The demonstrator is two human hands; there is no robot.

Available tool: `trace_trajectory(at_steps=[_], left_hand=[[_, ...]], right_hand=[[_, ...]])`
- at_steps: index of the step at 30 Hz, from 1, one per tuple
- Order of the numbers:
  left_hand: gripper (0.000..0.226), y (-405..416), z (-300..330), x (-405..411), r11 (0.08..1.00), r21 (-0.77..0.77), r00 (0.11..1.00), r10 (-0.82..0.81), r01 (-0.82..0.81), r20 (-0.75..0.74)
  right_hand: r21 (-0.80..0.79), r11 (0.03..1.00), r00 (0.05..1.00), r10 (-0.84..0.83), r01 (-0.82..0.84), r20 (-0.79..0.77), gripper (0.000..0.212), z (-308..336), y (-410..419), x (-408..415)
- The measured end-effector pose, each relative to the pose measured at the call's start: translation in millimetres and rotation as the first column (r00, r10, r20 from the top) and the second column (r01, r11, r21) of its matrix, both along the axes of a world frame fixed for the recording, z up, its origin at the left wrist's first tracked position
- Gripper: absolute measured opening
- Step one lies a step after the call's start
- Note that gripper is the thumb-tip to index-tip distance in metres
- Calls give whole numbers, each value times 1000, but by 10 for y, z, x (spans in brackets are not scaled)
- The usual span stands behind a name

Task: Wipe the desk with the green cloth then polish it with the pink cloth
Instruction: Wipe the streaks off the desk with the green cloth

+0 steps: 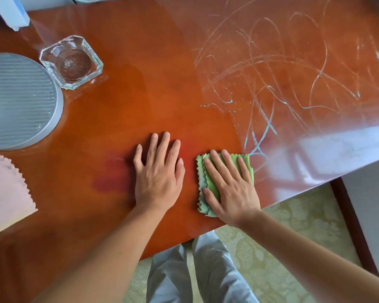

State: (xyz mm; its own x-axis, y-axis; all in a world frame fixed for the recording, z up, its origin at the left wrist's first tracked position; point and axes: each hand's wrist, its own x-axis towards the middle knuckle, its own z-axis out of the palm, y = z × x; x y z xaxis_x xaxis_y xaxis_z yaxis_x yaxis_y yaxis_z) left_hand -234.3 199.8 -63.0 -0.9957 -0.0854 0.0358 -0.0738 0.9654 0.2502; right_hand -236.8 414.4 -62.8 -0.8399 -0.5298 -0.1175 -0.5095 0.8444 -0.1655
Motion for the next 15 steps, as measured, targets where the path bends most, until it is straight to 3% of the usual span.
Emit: trace_trajectory(at_steps=[5, 10, 15], left_hand=[[52, -3, 0, 10, 1000, -2, 1000, -5, 5, 13], [66, -28, 0, 8, 1000, -10, 999, -18, 18, 39], [65, -9, -9, -4, 999, -32, 999, -8, 10, 49]], right_hand=[[-12, 1000, 1000, -3, 3, -6, 68, 1, -141, -274], [29, 999, 1000, -13, 13, 5, 70, 15, -491, -1104], [52, 998, 1000, 21, -21, 1, 71, 15, -698, -1697]])
